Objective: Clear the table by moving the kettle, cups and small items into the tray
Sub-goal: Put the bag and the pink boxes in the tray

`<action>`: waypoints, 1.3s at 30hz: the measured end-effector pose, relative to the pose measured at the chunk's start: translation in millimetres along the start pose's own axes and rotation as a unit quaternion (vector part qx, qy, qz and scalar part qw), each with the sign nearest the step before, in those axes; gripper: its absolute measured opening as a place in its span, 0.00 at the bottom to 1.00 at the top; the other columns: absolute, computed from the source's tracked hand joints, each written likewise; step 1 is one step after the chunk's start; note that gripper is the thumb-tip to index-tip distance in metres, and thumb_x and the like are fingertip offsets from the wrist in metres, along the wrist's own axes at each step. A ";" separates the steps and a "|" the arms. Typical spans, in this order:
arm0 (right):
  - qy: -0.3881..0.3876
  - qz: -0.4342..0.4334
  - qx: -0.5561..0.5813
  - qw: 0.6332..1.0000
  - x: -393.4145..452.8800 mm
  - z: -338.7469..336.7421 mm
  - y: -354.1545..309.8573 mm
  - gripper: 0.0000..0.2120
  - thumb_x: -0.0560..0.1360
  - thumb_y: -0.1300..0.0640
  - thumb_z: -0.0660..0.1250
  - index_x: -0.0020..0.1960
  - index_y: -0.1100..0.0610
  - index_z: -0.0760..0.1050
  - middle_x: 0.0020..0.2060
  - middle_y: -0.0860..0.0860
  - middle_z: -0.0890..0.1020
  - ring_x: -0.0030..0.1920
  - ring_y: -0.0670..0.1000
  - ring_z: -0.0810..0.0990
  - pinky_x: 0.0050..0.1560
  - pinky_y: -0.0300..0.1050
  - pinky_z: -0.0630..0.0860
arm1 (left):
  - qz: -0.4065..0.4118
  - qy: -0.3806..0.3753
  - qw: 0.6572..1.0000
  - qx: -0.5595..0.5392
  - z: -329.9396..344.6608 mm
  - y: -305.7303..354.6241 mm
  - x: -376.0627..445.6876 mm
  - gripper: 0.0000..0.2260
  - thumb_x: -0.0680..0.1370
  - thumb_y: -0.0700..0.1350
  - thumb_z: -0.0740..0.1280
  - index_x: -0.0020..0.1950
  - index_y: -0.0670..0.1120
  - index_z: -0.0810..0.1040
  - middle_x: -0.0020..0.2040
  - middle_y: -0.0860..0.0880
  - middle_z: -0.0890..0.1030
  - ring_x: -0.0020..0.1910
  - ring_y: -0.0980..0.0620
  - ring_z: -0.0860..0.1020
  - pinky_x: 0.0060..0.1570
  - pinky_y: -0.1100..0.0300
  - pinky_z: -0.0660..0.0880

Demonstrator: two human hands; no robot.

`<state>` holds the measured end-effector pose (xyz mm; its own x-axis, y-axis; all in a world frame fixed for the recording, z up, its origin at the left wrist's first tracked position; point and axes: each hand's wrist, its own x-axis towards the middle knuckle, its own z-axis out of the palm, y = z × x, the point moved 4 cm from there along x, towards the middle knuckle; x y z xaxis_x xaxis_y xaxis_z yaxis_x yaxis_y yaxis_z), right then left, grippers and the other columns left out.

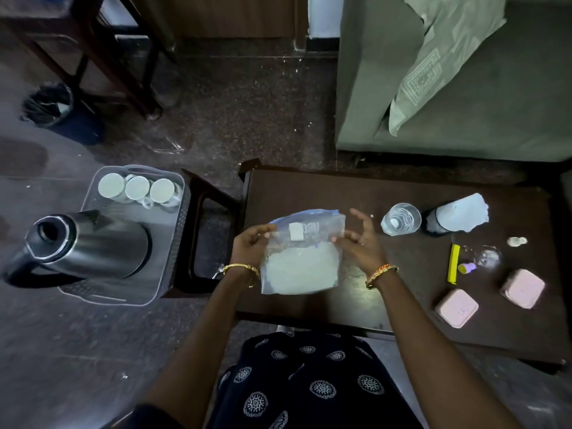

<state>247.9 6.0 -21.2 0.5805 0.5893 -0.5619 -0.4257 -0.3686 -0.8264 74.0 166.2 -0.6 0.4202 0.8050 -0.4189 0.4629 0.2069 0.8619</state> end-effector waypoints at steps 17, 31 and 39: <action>-0.054 -0.032 -0.353 0.933 -12.8 48.7 -6.3 0.19 0.69 0.64 0.73 0.59 0.65 0.76 0.54 0.61 0.81 0.53 0.56 0.78 0.55 0.45 0.73 | -0.012 -0.080 0.977 0.199 -34.6 -12.6 -22.9 0.34 0.61 0.40 0.80 0.65 0.39 0.74 0.62 0.42 0.76 0.61 0.45 0.75 0.59 0.59 0.72; 0.062 -0.021 -0.059 0.996 -12.0 65.5 -3.6 0.11 0.70 0.59 0.73 0.33 0.53 0.73 0.29 0.44 0.76 0.34 0.47 0.73 0.33 0.38 0.72 | -0.175 -0.083 0.975 -0.108 -44.5 -30.7 -11.3 0.23 0.68 0.46 0.75 0.60 0.42 0.73 0.54 0.45 0.80 0.53 0.45 0.80 0.53 0.48 0.79; -0.162 0.177 0.033 0.970 -1.7 108.1 7.8 0.26 0.60 0.56 0.78 0.57 0.56 0.78 0.51 0.54 0.85 0.49 0.55 0.84 0.38 0.50 0.82 | -0.133 -0.030 0.984 -0.111 -84.2 -39.0 6.6 0.10 0.68 0.39 0.75 0.47 0.44 0.79 0.50 0.43 0.82 0.47 0.47 0.80 0.44 0.55 0.79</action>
<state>168.5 79.8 -22.7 0.1464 0.6331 -0.7601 -0.6084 -0.5483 -0.5738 -7.0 210.3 -13.0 0.3560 0.6724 -0.6490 0.3842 0.5277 0.7576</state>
